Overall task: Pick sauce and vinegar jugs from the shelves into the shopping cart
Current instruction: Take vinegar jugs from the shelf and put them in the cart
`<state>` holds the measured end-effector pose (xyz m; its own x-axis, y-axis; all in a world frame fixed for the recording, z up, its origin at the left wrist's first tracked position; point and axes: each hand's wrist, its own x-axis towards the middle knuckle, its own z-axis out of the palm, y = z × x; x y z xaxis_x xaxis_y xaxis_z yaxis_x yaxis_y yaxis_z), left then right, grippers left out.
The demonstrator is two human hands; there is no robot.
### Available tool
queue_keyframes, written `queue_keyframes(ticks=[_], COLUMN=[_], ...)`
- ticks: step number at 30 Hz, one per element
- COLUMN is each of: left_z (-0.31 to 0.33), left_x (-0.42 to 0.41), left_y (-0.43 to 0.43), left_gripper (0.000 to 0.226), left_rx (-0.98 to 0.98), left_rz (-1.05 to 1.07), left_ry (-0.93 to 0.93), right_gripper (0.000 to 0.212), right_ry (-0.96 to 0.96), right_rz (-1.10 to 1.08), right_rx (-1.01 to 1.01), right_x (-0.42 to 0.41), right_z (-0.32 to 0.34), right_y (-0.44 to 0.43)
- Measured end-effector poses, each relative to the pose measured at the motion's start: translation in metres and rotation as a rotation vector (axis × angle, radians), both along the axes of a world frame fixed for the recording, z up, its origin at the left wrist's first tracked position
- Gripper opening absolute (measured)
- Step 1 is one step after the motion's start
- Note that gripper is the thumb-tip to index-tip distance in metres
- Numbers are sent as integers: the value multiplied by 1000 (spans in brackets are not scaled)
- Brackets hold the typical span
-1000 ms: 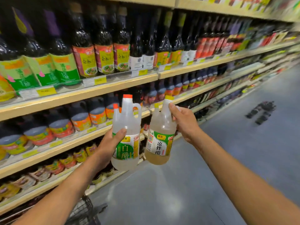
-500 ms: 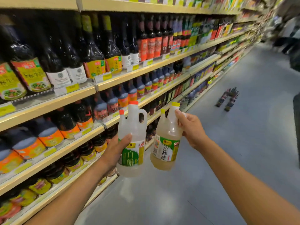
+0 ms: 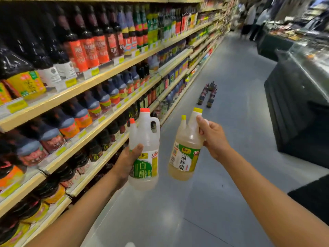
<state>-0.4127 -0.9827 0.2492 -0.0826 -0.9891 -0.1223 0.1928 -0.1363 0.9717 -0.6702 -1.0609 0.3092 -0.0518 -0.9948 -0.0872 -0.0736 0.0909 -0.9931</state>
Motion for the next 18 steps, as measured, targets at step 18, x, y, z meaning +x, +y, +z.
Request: queue_keyframes(ticks=[18], left_z=[-17], left_x=[-92], left_y=[-329], left_gripper=[111], left_rx=[2], left_rz=[-305], left_ry=[-20], right_gripper=[50], right_ry=[4], right_rz=[-322], right_rx=[16], right_x=[-121], right_z=[-10], right_y=[-225])
